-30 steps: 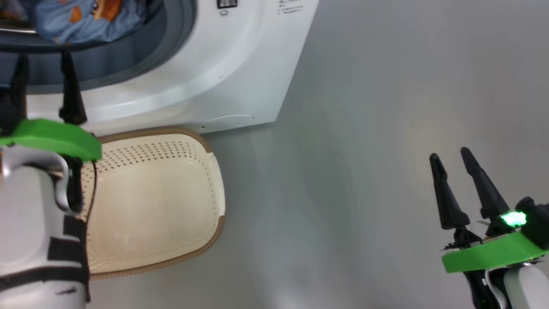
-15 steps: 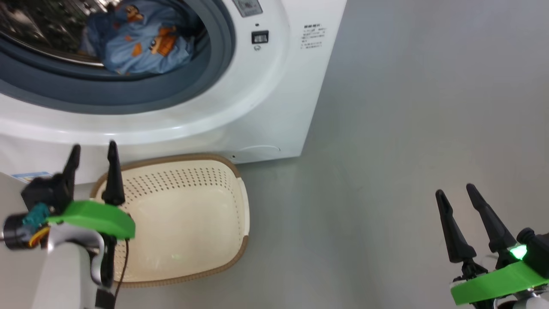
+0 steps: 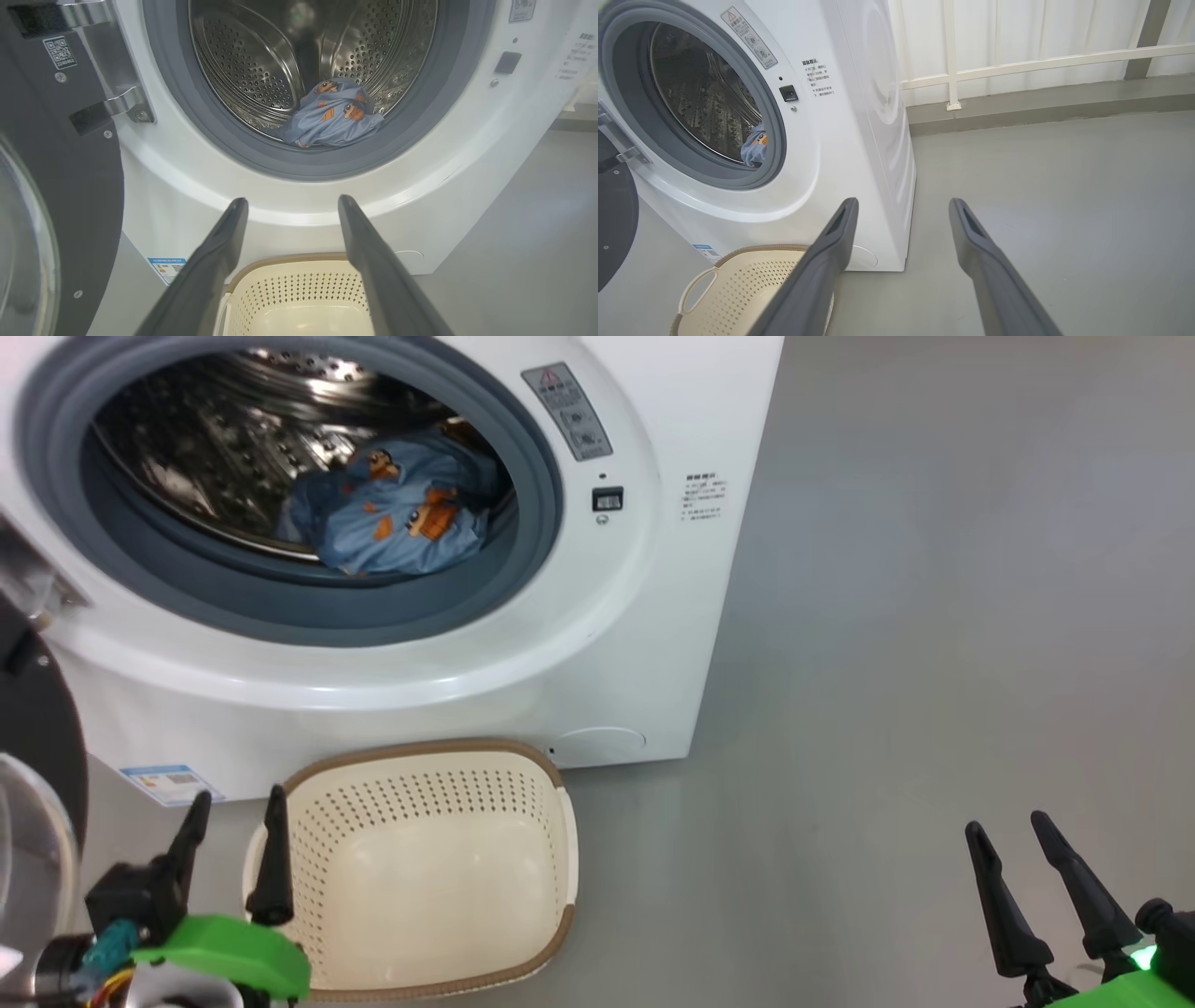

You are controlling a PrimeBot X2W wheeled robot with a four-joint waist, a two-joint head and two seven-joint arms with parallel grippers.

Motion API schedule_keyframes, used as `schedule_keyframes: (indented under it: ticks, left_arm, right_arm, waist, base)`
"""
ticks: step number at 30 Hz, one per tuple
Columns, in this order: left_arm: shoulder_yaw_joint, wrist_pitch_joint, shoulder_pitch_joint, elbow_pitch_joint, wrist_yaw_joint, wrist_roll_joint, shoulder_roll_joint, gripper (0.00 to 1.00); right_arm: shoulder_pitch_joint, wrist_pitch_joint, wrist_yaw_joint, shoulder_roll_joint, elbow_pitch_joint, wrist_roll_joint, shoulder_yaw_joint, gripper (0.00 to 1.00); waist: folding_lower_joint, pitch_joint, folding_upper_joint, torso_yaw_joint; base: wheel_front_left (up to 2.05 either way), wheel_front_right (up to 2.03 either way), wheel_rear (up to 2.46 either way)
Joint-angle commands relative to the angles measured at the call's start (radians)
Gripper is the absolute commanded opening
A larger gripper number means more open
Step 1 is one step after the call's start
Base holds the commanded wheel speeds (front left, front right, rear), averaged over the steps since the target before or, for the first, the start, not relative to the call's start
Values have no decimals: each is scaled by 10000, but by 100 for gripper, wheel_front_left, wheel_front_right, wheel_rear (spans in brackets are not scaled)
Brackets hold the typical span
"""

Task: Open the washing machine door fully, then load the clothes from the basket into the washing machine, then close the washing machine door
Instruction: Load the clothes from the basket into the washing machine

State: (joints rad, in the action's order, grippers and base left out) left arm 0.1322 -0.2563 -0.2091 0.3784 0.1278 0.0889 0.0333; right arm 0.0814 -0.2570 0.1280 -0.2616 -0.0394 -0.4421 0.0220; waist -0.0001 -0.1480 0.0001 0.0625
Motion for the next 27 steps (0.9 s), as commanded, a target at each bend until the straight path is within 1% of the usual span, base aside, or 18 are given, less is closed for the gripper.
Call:
schedule_keyframes:
  ticks: [1, 9, 17, 27]
  left_arm:
    - [253, -55, 80, -353, 12, 112, 182, 100]
    - [183, -55, 1221, -1018, -11, 369, 173, 100]
    - [225, -55, 2159, -1590, -154, 524, 171, 100]
    - [247, -55, 2710, -2109, -257, 724, 170, 100]
  right_arm:
    - [65, -48, 27, -270, 215, 74, 153, 100]
    - [462, -48, 27, -282, 234, 118, 92, 100]
    - [796, -48, 27, -367, 230, 133, 22, 100]
    - [934, -48, 27, -343, 269, 161, -77, 100]
  waist:
    - [1, 316, -1, -180]
    - [1, 806, -1, -298]
    - [1, 1171, -1, -331]
    - [1, 1253, -1, -344]
  base:
    - [0, 0, 0]
    - [0, 0, 0]
    - [0, 0, 0]
    - [0, 0, 0]
